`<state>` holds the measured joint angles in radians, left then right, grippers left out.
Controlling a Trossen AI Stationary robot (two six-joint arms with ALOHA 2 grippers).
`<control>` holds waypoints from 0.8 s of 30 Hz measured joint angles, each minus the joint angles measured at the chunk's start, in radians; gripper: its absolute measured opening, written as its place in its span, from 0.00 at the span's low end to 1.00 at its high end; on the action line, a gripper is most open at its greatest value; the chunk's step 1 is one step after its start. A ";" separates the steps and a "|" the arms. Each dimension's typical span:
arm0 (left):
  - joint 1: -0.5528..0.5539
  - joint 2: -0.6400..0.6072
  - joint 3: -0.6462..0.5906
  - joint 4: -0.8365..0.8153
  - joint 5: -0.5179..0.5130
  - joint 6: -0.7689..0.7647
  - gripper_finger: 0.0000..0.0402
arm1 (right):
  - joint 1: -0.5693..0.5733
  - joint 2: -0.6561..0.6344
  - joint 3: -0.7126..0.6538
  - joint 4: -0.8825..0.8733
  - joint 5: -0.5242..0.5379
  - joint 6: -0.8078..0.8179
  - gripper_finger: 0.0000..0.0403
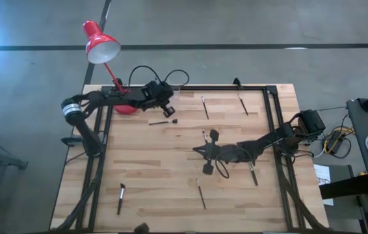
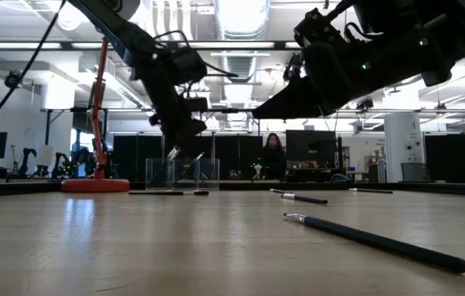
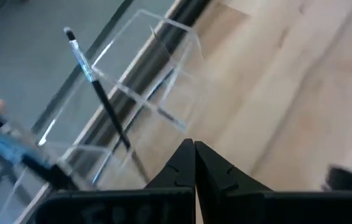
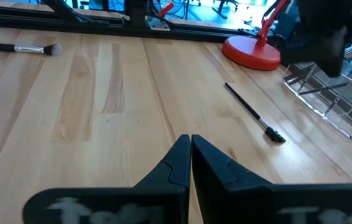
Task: Pick & Place Makeup Supplies
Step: Put the makeup brush into the transparent organizer
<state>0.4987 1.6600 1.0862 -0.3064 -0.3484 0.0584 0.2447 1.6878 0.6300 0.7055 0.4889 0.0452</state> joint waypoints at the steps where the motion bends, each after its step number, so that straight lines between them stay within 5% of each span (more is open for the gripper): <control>1: -0.018 -0.016 -0.001 -0.029 -0.015 -0.006 0.00 | 0.001 0.000 0.000 0.000 0.000 0.000 0.02; 10: -0.350 -0.167 -0.095 -0.309 -0.194 -0.156 0.00 | 0.012 0.000 -0.015 0.001 0.001 0.008 0.02; 14: -0.504 -0.240 -0.183 -0.309 -0.220 -0.290 0.00 | 0.013 0.005 -0.017 0.008 0.001 0.013 0.02; 18: -0.577 -0.297 -0.322 -0.092 -0.221 -0.359 0.00 | 0.013 0.018 -0.018 0.007 0.001 0.015 0.02; 24: -0.556 -0.280 -0.629 0.637 -0.099 -0.302 0.00 | 0.010 0.020 -0.018 -0.029 0.002 0.043 0.02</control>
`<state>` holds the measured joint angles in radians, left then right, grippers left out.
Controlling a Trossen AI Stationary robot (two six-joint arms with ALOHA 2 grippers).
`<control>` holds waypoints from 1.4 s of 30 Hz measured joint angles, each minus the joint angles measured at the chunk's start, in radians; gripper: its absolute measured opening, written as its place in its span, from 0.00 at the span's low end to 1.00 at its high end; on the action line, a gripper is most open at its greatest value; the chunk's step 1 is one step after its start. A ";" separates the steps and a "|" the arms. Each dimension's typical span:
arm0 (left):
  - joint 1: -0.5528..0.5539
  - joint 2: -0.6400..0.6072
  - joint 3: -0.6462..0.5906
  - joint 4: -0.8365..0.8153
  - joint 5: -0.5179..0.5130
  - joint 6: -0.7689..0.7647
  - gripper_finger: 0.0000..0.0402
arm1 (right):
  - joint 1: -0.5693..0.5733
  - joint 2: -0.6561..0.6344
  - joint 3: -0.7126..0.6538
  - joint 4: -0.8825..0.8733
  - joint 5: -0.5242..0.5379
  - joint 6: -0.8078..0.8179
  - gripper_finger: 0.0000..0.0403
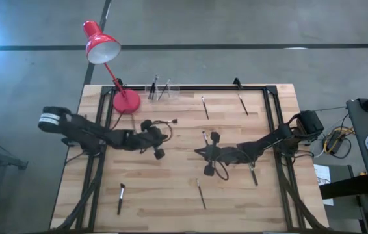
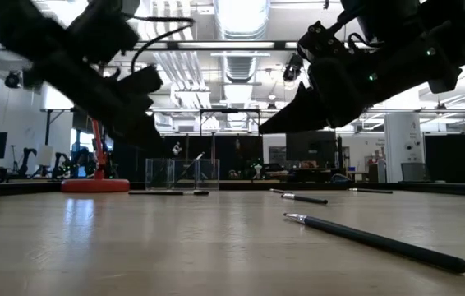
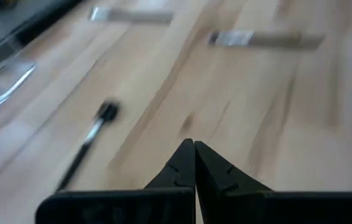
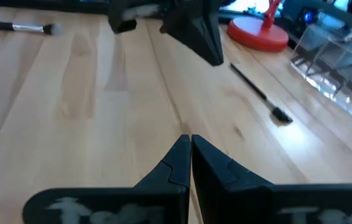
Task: Pick & Place Makeup Supplies
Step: Put the makeup brush into the transparent organizer
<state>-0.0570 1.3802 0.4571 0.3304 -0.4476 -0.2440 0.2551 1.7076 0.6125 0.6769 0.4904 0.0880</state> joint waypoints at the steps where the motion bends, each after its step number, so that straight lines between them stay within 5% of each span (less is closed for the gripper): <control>1: 0.007 0.017 -0.049 0.148 0.025 0.016 0.00 | 0.000 -0.007 0.000 -0.025 0.004 0.018 0.02; 5: 0.014 0.090 -0.182 0.631 0.089 0.045 0.00 | -0.019 -0.066 0.014 -0.208 0.007 0.110 0.02; 8: 0.015 0.132 -0.218 0.783 0.118 0.071 0.00 | -0.052 -0.113 0.043 -0.421 0.007 0.226 0.02; 12: 0.016 0.159 -0.206 0.761 0.121 0.074 0.00 | -0.114 -0.130 0.083 -0.555 0.011 0.353 0.04; 28: 0.016 0.244 -0.198 0.750 0.117 0.058 0.00 | -0.293 0.011 0.087 -0.537 -0.021 0.495 0.35; 42: 0.016 0.261 -0.198 0.750 0.114 0.052 0.00 | -0.305 0.171 0.160 -0.494 0.004 0.495 0.30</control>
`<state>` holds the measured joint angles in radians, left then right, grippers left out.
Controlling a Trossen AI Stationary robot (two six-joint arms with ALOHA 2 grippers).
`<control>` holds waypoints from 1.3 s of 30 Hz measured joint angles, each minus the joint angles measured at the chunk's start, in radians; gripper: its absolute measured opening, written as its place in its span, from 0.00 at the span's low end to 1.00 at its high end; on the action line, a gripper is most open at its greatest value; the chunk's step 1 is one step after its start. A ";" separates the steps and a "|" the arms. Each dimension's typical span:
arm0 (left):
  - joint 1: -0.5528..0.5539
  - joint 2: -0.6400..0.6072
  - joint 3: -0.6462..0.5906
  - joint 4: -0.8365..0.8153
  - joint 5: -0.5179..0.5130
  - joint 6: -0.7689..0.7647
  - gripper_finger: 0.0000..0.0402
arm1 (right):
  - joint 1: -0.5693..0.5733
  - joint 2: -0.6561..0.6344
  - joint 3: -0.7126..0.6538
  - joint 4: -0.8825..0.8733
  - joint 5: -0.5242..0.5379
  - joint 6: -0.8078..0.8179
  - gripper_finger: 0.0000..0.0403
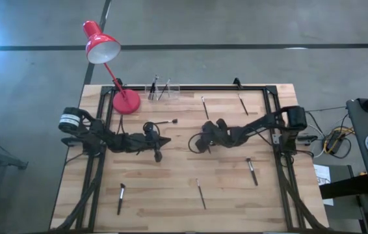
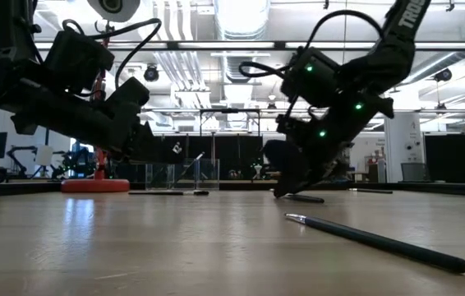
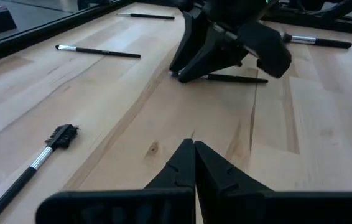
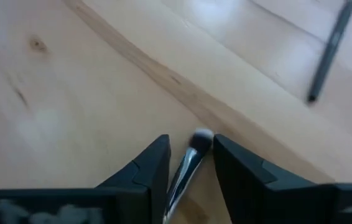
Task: Pick & Place Makeup Supplies
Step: Put the makeup brush into the transparent organizer
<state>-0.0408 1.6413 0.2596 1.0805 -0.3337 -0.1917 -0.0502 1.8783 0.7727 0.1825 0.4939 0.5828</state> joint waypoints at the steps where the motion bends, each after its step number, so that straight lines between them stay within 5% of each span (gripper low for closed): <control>1: 0.000 0.000 0.000 0.000 0.000 0.000 0.00 | 0.000 0.013 0.012 -0.002 0.000 -0.007 0.29; 12: 0.002 0.000 0.000 0.000 -0.033 -0.046 0.00 | -0.002 -0.010 0.053 -0.069 -0.038 -0.116 0.04; 23: 0.007 -0.002 0.000 0.046 -0.009 -0.083 0.00 | 0.037 -0.145 0.014 -0.015 0.018 -0.218 0.03; 33: -0.006 -0.001 0.063 0.086 0.034 -0.088 0.12 | 0.152 -0.200 -0.066 0.499 0.029 -0.401 0.02; 39: -0.053 0.025 0.102 0.287 0.113 0.049 0.18 | 0.211 -0.200 -0.106 0.802 -0.008 -0.485 0.02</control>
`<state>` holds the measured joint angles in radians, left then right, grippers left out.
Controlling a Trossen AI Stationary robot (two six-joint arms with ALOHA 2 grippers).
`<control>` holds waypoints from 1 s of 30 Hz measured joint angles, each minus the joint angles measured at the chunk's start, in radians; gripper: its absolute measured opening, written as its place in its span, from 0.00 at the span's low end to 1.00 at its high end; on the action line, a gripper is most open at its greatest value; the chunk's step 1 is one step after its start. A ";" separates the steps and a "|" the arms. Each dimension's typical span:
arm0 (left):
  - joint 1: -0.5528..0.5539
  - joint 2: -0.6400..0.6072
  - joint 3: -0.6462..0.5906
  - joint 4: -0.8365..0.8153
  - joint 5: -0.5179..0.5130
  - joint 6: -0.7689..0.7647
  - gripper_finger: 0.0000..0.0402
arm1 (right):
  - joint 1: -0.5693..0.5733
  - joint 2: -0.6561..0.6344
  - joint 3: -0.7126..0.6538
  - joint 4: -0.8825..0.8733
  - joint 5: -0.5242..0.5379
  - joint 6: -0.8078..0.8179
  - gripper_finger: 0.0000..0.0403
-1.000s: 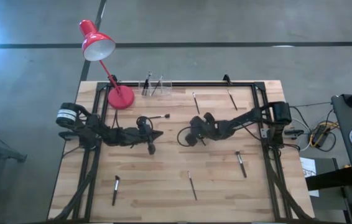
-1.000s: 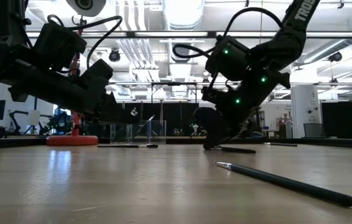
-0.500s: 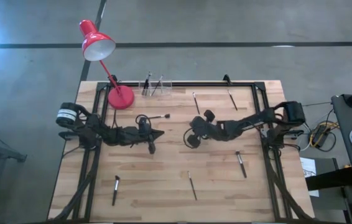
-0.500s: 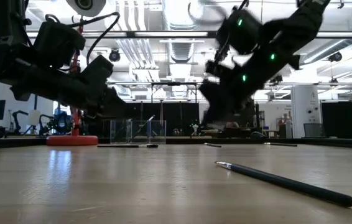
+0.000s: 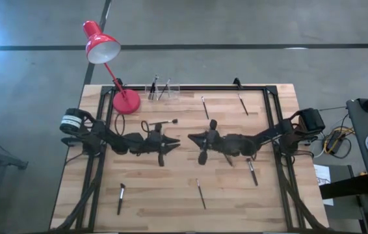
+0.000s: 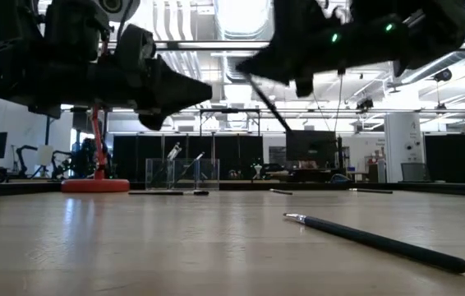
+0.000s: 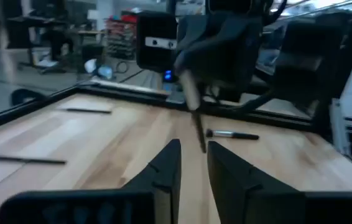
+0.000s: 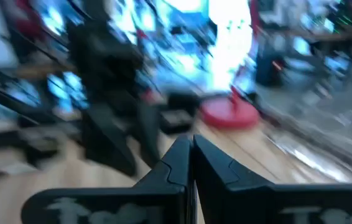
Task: Pick & Place Makeup Supplies
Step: Put the makeup brush into the transparent organizer
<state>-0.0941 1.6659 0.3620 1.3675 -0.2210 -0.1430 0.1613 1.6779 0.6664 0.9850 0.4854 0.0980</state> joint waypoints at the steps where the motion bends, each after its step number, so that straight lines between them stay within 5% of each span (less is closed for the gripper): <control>1: -0.001 0.009 0.007 0.008 0.011 0.001 0.18 | 0.007 0.000 -0.005 0.042 -0.019 -0.008 0.02; 6: -0.002 0.071 0.066 0.063 0.136 -0.005 0.18 | 0.037 0.000 -0.015 0.177 -0.079 -0.042 0.02; 30: -0.019 0.129 0.239 0.148 0.194 0.019 0.18 | 0.096 0.009 -0.007 0.328 -0.102 -0.159 0.02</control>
<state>-0.1131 1.7947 0.6009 1.5151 -0.0265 -0.1238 0.2577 1.6867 0.6598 1.3129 0.3836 -0.0609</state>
